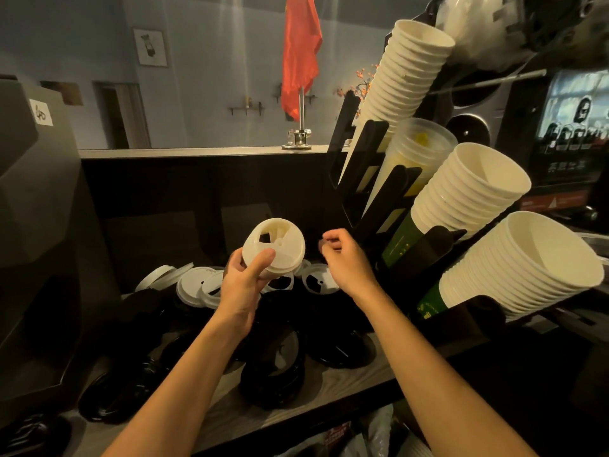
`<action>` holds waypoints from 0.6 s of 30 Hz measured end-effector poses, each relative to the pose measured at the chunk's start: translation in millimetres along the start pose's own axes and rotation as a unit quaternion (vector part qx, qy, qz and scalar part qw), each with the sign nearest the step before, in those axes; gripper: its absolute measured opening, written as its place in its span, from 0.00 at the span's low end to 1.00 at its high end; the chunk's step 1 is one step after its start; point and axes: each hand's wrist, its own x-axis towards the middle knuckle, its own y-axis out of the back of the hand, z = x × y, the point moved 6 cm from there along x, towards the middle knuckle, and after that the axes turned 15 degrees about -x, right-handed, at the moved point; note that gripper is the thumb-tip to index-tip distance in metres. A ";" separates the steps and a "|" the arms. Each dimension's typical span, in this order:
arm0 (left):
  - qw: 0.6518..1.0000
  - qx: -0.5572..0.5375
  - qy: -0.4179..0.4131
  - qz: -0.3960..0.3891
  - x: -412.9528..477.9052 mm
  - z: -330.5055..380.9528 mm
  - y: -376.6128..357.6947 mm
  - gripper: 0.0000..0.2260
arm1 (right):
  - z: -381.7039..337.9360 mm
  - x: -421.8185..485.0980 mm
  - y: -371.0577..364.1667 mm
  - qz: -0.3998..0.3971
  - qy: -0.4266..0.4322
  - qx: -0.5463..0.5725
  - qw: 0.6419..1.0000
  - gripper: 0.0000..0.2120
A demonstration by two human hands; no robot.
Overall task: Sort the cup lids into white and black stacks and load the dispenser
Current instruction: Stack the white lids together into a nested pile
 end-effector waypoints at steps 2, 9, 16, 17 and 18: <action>1.000 0.014 0.000 -0.001 -1.5 -2.0 -2.1 0.38 | 11.1 4.8 -5.7 -0.026 0.023 -0.150 0.988 0.12; 0.999 0.047 -0.010 -0.002 2.0 -5.9 1.0 0.36 | 29.5 6.4 -40.0 -0.108 0.063 -0.401 0.907 0.23; 0.999 0.045 -0.005 0.002 1.3 -7.5 -0.9 0.42 | 26.8 5.5 -45.5 -0.100 0.093 -0.379 0.915 0.11; 0.999 0.045 -0.004 0.002 1.8 -8.2 -0.6 0.41 | 25.9 5.5 -44.2 -0.086 0.094 -0.367 0.922 0.11; 0.999 0.045 -0.003 0.001 2.6 -8.7 -0.3 0.40 | 24.7 4.8 -41.9 -0.069 0.095 -0.350 0.930 0.11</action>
